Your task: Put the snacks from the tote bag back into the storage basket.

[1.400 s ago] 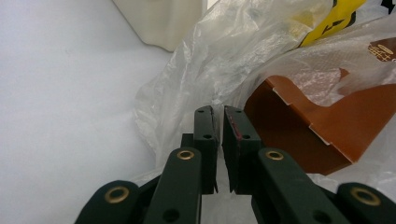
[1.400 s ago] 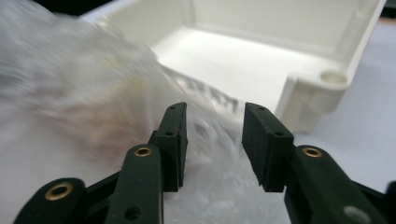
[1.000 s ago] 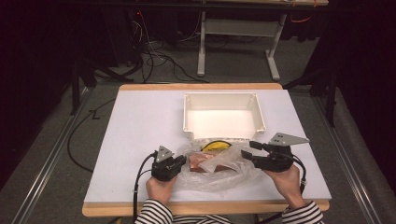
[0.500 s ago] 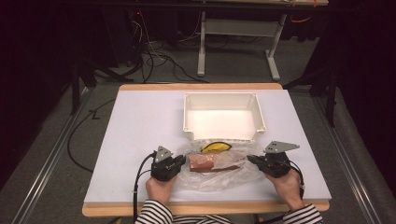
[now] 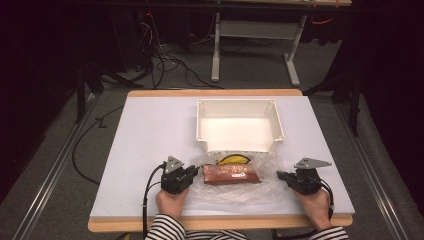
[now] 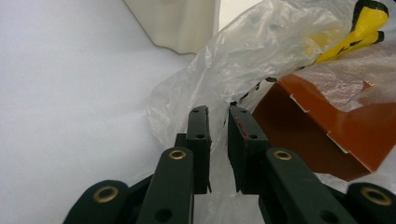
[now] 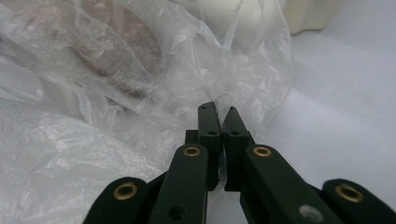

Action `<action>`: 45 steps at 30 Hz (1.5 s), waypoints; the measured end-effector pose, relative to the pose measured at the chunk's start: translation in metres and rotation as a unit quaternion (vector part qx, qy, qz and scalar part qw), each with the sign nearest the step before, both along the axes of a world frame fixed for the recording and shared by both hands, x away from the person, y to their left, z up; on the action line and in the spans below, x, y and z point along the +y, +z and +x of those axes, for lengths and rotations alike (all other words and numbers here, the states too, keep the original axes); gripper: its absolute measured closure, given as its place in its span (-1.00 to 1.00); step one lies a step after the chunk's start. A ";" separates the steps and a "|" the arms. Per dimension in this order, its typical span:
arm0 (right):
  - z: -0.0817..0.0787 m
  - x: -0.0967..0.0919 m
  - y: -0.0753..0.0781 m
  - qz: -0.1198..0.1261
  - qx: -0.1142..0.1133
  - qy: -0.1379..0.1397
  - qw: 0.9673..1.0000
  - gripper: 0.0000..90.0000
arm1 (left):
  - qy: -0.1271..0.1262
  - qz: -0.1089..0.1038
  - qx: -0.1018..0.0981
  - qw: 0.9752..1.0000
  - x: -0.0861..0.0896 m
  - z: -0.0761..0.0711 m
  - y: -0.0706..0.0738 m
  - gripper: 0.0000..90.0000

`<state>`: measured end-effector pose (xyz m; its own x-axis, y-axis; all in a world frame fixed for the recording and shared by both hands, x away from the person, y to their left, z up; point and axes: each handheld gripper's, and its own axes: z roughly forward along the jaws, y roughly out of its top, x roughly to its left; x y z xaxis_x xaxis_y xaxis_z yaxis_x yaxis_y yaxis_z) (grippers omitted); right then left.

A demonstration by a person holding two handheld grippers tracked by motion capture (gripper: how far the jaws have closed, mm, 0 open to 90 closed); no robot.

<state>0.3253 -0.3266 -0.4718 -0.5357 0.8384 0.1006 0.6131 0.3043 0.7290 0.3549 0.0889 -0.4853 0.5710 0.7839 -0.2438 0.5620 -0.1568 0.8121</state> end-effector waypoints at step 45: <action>0.037 0.034 0.062 0.060 -0.016 0.042 0.997 0.37 | -0.002 0.000 -0.002 1.000 -0.001 -0.001 0.000 0.77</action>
<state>0.3624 -0.2930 -0.4096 -0.6072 0.7739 0.1799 0.5660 0.2623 0.7816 0.3539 0.0884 -0.4853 0.5758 0.7813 -0.2409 0.5576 -0.1598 0.8146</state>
